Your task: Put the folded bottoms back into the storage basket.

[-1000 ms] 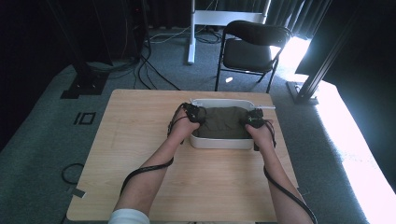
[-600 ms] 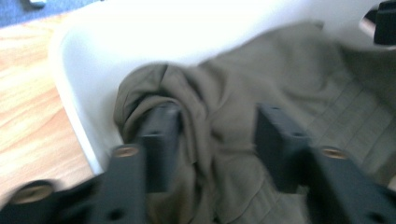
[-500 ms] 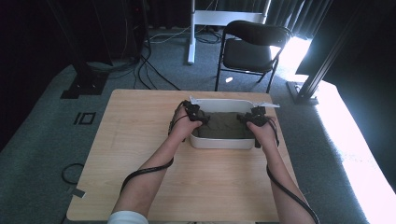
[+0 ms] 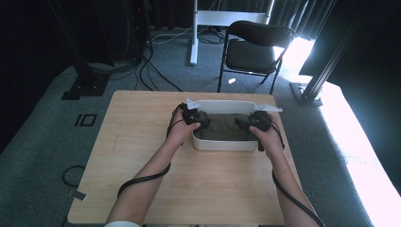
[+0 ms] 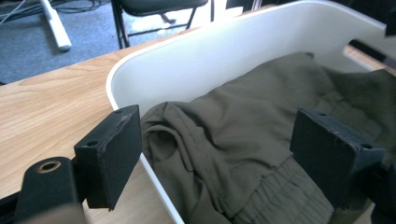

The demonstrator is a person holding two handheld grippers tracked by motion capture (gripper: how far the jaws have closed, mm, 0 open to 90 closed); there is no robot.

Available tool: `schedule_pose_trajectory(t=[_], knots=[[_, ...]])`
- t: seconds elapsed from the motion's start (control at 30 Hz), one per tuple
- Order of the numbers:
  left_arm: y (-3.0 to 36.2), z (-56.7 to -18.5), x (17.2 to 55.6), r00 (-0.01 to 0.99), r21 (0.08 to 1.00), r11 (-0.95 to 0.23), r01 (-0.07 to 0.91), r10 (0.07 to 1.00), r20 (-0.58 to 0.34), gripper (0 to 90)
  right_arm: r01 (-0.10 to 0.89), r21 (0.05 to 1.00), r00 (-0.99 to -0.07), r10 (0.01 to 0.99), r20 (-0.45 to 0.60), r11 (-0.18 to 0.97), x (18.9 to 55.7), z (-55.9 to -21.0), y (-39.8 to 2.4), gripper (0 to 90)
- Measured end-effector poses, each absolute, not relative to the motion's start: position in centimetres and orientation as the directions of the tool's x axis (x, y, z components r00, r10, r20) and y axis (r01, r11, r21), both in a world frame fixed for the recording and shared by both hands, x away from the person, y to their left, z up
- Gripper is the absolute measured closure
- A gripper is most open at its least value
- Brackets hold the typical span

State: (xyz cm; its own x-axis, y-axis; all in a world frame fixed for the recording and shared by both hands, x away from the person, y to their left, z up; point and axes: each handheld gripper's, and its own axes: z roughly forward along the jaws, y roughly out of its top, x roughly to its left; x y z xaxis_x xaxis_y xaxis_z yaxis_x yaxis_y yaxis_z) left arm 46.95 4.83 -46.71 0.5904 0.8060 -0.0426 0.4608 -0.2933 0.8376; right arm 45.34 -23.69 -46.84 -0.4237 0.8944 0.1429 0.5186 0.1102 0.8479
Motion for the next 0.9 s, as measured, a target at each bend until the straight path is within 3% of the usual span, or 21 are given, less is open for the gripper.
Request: schedule_pose_trajectory(t=[0.07, 0.27, 0.9], knots=[[5.0, -46.6, 46.5, 0.593, 0.842, -0.288, 0.455, 0.804, -0.046, 18.4, 0.515, 0.854, -0.415, 0.895, 0.166, 0.08, 45.1, -46.8, -23.7, 18.4], [5.9, -46.3, 44.9, 0.617, 0.848, -0.297, 0.438, 0.786, -0.043, 18.0, 0.464, 0.878, -0.417, 0.903, 0.1, 0.117, 43.9, -46.7, -24.0, 14.2], [7.9, -46.1, 41.5, 0.637, 0.871, -0.307, 0.384, 0.77, -0.009, 18.0, 0.445, 0.883, -0.458, 0.885, 0.078, 0.152, 40.5, -46.4, -24.8, 14.2]])
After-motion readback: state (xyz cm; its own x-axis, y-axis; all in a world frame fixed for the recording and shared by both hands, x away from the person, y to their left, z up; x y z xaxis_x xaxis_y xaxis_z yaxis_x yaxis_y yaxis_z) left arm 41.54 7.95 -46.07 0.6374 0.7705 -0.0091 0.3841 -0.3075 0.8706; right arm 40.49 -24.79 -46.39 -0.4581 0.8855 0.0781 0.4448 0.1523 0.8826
